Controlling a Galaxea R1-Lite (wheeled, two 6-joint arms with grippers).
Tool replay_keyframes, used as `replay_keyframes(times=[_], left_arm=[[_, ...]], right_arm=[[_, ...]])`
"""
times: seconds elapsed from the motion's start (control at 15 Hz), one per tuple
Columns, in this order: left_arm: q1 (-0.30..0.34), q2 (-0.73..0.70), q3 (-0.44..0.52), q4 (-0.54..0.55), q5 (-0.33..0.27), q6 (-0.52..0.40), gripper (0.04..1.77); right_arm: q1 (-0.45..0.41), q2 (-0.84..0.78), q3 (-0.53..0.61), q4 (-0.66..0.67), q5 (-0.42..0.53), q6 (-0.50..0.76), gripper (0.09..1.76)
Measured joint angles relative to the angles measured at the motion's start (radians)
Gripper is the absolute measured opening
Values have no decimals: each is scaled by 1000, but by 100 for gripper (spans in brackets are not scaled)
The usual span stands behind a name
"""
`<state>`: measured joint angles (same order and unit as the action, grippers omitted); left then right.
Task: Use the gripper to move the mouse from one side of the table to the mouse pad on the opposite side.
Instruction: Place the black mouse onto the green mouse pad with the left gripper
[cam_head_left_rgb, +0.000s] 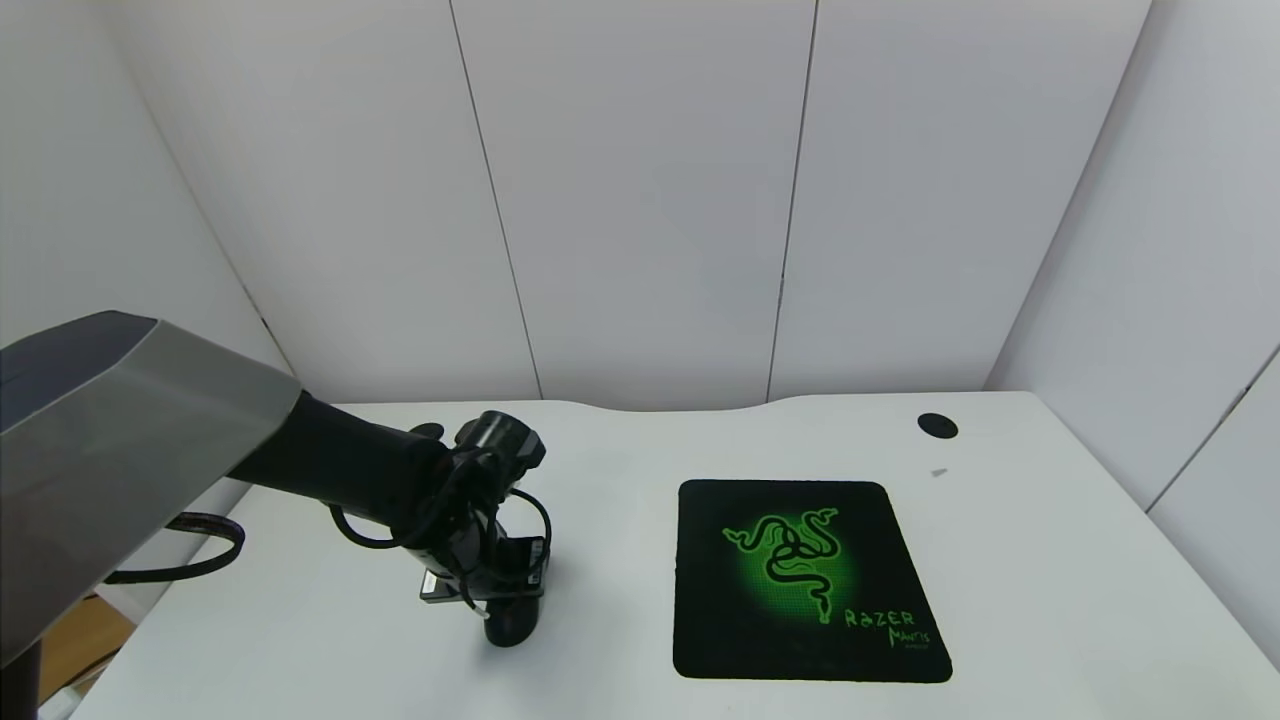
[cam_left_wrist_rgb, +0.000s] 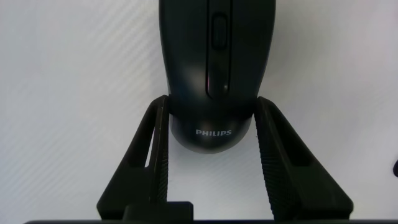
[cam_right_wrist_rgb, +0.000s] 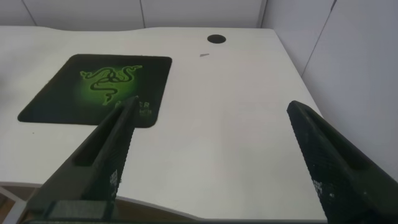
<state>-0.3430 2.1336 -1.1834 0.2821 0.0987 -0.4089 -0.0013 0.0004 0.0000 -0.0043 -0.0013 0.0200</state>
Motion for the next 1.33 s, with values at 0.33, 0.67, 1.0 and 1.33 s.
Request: replay_keyframes(times=[0.33,0.67,1.0,1.33], left_arm=[[-2,-3,0,4,1,0,88],[-21,-39,-54,128,33,-74,88],[-59,-71,-256,437,36,-183,88],[-170,-90,-370,477,57,-287,87]], right_arm=[[0,0,0,0,0,0,171],[0,0,0,0,0,0,171],[-1,0,0,0,-1,0,171],[0,0,0,0,0,0,171]])
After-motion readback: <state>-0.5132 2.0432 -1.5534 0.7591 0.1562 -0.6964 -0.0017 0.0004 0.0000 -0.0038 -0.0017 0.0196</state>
